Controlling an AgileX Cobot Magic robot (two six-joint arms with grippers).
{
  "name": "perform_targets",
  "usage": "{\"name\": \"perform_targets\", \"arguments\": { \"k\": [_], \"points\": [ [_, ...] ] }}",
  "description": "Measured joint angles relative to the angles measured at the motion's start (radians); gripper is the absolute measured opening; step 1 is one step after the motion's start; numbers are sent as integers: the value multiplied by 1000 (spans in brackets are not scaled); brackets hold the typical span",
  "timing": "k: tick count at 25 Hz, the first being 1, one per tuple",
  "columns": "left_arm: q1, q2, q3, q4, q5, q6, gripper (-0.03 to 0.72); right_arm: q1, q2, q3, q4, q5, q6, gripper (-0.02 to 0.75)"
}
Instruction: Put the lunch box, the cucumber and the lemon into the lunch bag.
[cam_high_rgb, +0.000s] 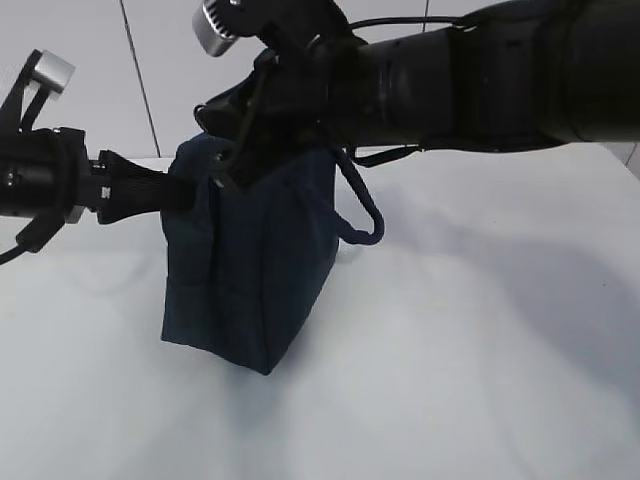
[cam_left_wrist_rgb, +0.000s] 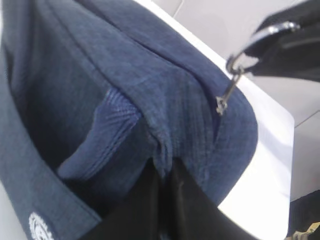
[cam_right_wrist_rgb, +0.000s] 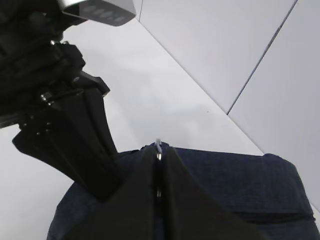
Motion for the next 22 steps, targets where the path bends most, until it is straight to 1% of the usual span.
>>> {"name": "perform_targets", "arguments": {
  "k": [6,15,22],
  "points": [
    [0,0,-1,2,17,-8,-4,-2,0,-26,-6,-19,0,8],
    [0,0,-1,39,33,-17,-4,-13,38,-37,-2,0,90,8],
    [6,0,-1,75,33,-17,-4,-25,38,27,-1,25,115,8]
  ]
}}
